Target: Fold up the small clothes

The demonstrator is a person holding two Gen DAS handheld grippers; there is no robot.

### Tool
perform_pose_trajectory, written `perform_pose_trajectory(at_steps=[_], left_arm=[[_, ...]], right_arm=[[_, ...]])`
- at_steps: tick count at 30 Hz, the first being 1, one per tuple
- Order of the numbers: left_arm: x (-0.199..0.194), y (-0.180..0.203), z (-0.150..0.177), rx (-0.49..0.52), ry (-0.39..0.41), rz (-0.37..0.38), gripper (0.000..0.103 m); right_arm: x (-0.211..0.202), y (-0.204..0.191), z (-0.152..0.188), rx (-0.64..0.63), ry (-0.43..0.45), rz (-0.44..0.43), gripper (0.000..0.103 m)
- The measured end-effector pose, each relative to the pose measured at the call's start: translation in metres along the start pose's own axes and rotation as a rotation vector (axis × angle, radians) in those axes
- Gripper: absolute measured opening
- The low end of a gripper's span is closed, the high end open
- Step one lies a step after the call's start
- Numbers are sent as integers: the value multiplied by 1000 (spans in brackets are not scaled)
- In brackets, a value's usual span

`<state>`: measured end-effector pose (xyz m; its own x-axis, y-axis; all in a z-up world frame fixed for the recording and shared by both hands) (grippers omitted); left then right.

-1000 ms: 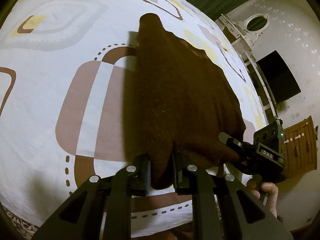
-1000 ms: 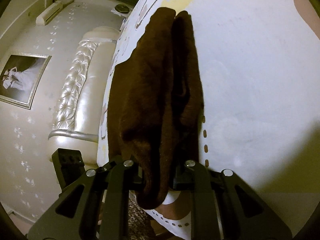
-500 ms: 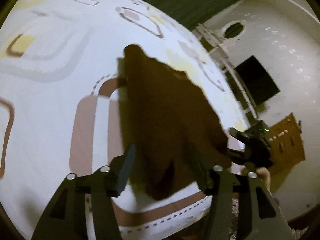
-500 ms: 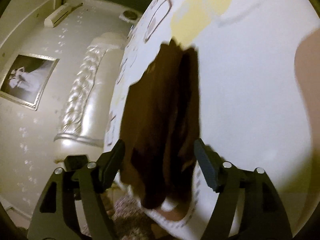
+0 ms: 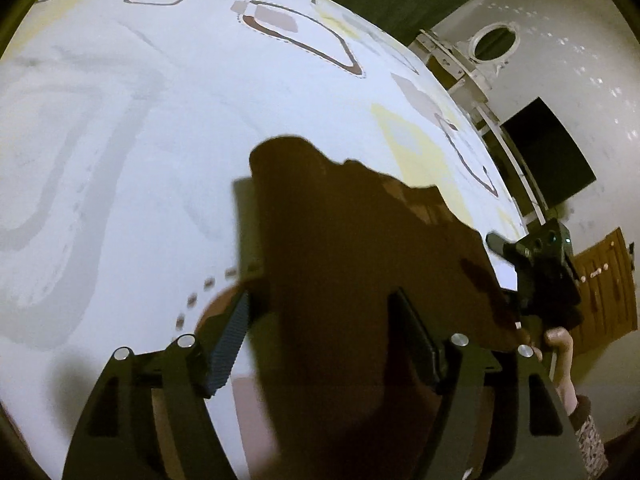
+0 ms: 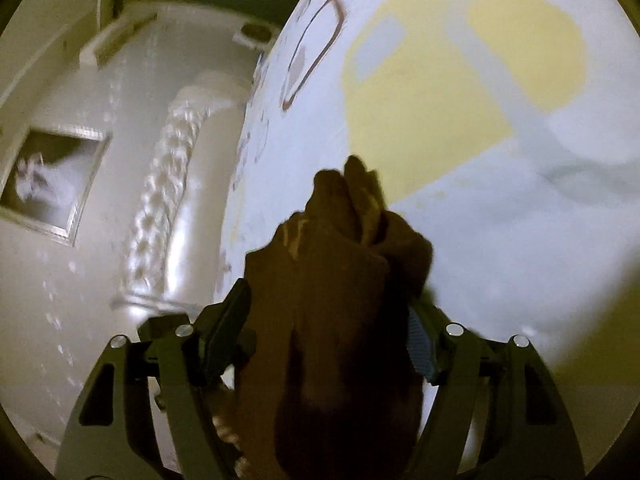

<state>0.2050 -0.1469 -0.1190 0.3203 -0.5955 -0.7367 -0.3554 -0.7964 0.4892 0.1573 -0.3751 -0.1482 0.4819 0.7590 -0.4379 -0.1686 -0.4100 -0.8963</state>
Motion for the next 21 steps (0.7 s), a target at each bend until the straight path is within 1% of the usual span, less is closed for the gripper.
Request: perform_pose_trajectory(at_steps=[1,2,3,5,6,8,10,12,14,16,18,21], left_arm=[[3,0,-3,9,8,-2,43],[7,0,-4,20,-7,-7,27],[10,-3,-4,23,-19,-22,24],[13,-3,-9,30,-11,-35,16],[12,-3,-12,39,-7,-44,15],[9,-3,-26,64,25,-77,14],[11,-6,-39,59,42,-98,14],[18,-9,-45,52,33,-109,14],[27,-13,-43,71,19,-132,15],[28,-14,-41,88,32,-132,15],[27,-17,-40,81,43,-124,16],[28,-18,-42,77,48,-120,16]], right_arm=[[5,-2,-1,-30,-18,30,27],[9,-2,-1,-45,-36,49,21],[13,-2,-2,-57,-50,57,20],[11,-7,-5,-104,-34,70,18],[8,-14,-7,-134,-15,64,17],[4,-23,-11,-175,20,46,17],[2,-26,-18,-206,62,53,16],[8,-16,-26,-172,69,58,16],[13,-4,-30,-147,68,72,16],[17,6,-34,-110,62,49,16],[20,10,-35,-89,62,26,16],[21,13,-34,-86,63,6,16]])
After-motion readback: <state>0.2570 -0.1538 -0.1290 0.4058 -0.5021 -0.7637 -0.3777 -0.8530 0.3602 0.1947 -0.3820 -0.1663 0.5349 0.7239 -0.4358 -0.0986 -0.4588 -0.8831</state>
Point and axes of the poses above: each gripper's, at about its wrist camera, not at the fingertips, and x roughly the way its jaws point, y to its right, z to its underside, the point moved 6 cm from there along x, roughly the way its jaws point, and after that the axes turned 5 degrees about x, right-handed, at the moved point
